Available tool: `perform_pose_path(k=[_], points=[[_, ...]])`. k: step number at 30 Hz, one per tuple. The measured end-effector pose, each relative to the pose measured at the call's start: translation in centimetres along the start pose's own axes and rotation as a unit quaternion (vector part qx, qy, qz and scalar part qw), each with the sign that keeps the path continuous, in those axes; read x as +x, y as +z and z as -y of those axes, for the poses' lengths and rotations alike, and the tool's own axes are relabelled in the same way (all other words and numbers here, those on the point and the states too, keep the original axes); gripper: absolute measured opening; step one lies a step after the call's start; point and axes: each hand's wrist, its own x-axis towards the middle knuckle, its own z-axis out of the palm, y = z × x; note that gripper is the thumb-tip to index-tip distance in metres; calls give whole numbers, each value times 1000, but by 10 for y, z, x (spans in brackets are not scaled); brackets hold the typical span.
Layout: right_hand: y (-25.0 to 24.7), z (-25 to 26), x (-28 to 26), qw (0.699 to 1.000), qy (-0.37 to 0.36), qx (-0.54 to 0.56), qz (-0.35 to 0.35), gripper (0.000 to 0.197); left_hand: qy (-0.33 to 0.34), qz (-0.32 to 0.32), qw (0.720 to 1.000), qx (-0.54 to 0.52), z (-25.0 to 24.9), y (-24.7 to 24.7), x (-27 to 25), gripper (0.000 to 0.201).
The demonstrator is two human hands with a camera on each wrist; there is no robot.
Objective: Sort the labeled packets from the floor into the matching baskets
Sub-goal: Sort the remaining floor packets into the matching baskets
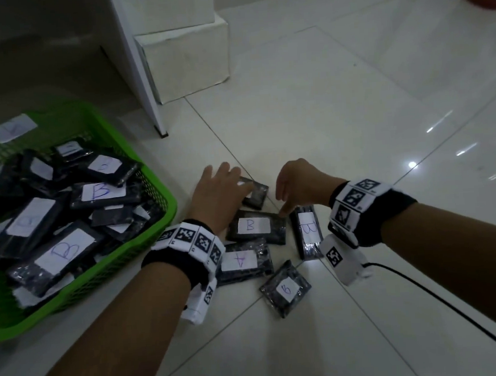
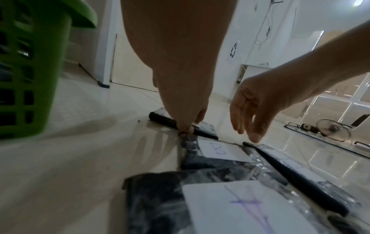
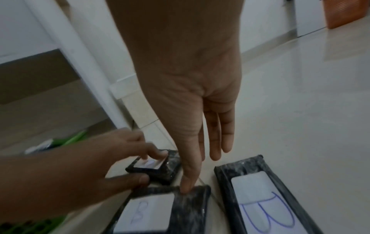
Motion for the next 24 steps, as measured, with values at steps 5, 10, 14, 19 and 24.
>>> perform_pose_path(k=[5, 10, 14, 19, 24], points=[[23, 11, -14, 997, -41, -46, 43, 55, -66, 50, 994, -66, 6, 10, -6, 47], [29, 14, -14, 991, -55, -97, 76, 51, -106, -8, 982, -157, 8, -12, -6, 42], [6, 22, -3, 995, -44, -74, 50, 31, -128, -104, 954, -249, 29, -50, -9, 26], [-26, 46, 19, 988, 9, 143, -57, 16, -226, -206, 841, -447, 90, -88, -39, 42], [-25, 132, 22, 934, -65, 349, -31, 24, -372, -246, 742, -500, 177, -89, -93, 37]])
